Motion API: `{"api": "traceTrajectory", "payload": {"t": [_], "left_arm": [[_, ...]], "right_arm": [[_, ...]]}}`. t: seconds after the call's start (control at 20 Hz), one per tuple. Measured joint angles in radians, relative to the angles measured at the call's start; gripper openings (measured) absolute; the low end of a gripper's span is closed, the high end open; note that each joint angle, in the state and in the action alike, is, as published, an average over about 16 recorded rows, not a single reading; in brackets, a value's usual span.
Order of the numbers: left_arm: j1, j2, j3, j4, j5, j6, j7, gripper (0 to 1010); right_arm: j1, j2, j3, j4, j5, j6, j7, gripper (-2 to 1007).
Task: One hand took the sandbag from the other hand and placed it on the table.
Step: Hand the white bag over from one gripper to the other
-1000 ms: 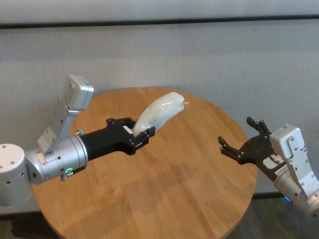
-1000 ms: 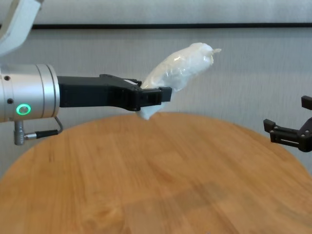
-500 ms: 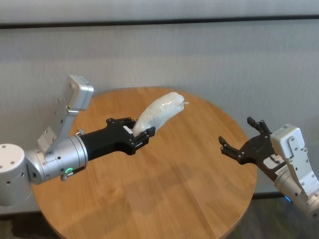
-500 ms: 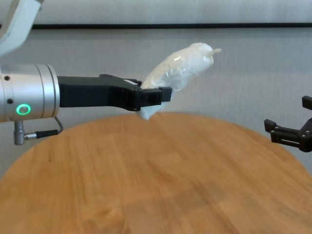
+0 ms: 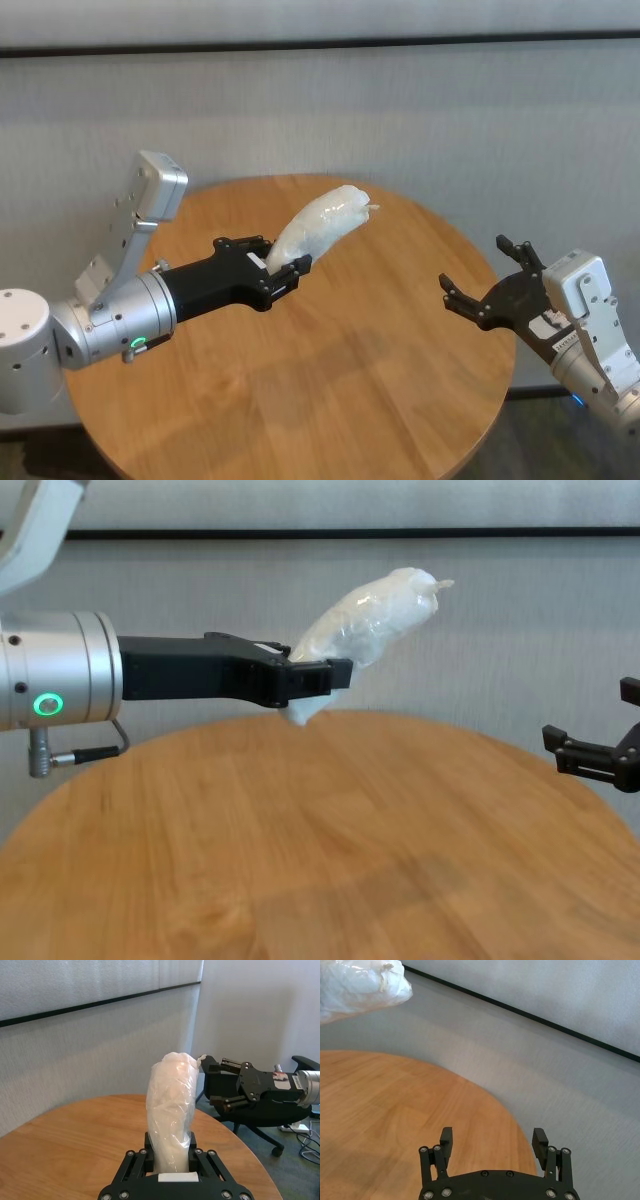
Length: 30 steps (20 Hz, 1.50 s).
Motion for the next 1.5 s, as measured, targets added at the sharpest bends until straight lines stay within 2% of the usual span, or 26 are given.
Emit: {"api": "traceTrajectory", "payload": {"t": [0.3, 0.7, 1.15, 1.5], "left_arm": [[0.000, 0.000, 0.000, 0.000, 0.000, 0.000, 0.000, 379], [0.000, 0.000, 0.000, 0.000, 0.000, 0.000, 0.000, 379], [0.000, 0.000, 0.000, 0.000, 0.000, 0.000, 0.000, 379], [0.000, 0.000, 0.000, 0.000, 0.000, 0.000, 0.000, 379]], "right_arm": [[0.021, -0.022, 0.002, 0.014, 0.007, -0.002, 0.028, 1001], [0.040, -0.063, 0.017, 0.035, 0.070, -0.023, 0.119, 1001], [0.043, -0.115, 0.042, 0.072, 0.208, -0.069, 0.273, 1001], [0.057, -0.159, 0.063, 0.126, 0.335, -0.087, 0.422, 1001]]}}
